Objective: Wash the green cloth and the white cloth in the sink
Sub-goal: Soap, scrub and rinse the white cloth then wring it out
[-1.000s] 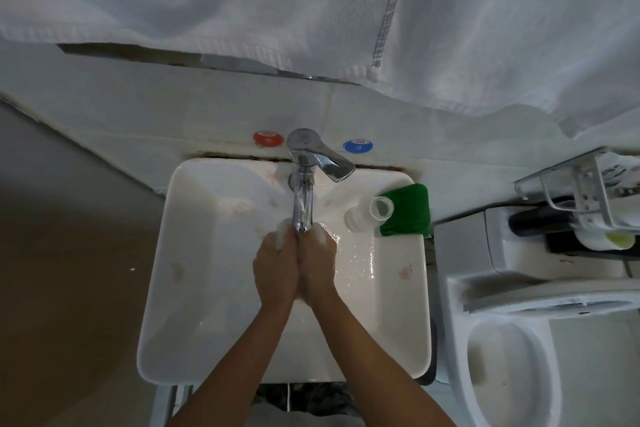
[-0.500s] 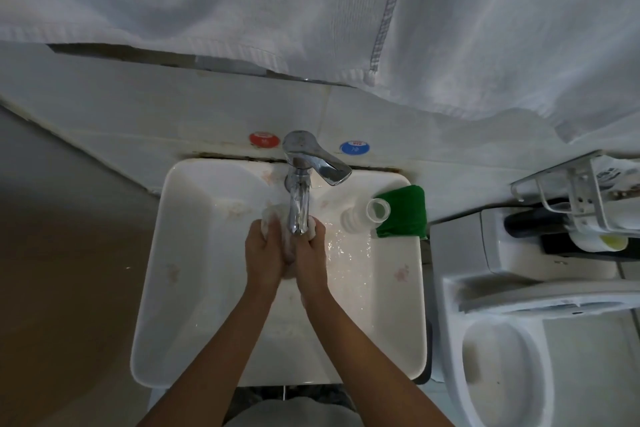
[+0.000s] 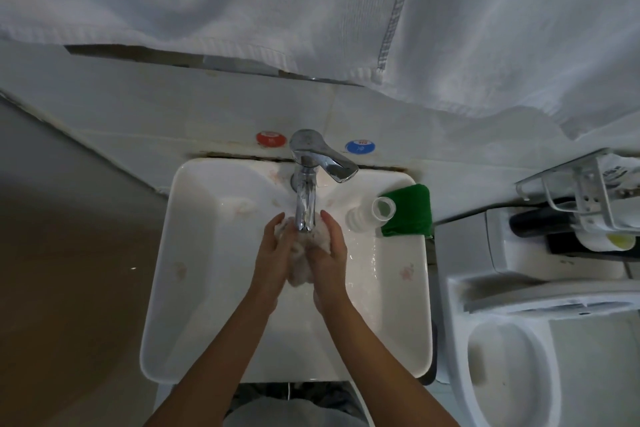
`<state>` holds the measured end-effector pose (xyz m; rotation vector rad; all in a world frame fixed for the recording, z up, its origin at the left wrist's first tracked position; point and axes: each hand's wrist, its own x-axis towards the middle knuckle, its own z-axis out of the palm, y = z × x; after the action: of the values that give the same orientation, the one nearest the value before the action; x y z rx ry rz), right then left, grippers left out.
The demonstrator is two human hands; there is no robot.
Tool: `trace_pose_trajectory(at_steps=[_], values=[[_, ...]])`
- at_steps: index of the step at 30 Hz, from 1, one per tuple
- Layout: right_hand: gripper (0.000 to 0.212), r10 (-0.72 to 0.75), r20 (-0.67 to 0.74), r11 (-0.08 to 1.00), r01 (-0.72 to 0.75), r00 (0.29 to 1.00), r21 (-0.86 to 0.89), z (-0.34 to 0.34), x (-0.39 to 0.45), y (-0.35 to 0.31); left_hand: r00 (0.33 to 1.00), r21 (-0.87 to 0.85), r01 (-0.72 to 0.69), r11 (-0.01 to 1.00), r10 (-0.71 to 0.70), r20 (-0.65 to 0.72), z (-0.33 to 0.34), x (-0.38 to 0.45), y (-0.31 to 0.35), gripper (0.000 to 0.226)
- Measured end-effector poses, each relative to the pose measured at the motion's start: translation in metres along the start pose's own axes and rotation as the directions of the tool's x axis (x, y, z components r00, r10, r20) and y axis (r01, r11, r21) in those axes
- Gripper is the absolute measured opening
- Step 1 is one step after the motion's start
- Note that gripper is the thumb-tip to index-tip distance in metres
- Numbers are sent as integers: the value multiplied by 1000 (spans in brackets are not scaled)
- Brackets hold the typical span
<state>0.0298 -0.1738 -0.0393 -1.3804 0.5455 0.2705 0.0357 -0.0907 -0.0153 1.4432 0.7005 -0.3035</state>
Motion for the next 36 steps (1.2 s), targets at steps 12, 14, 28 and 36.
trace_pose_trajectory(at_steps=[12,14,28,36], values=[[17,103,0,995,-103,995,-1,3,7,-11,997,-167,-14,986,28,78,-5,4,-17,65],[11,81,-38,996,-82,996,-25,7,5,-8,999,-129,-20,991,15,-44,6,0,-12,39],[29,39,-187,960,-89,981,-266,14,6,-11,916,266,-85,960,181,-358,21,1,-7,29],[16,74,-184,993,-89,980,-75,5,10,-12,977,21,-209,978,210,-38,2,7,-16,40]])
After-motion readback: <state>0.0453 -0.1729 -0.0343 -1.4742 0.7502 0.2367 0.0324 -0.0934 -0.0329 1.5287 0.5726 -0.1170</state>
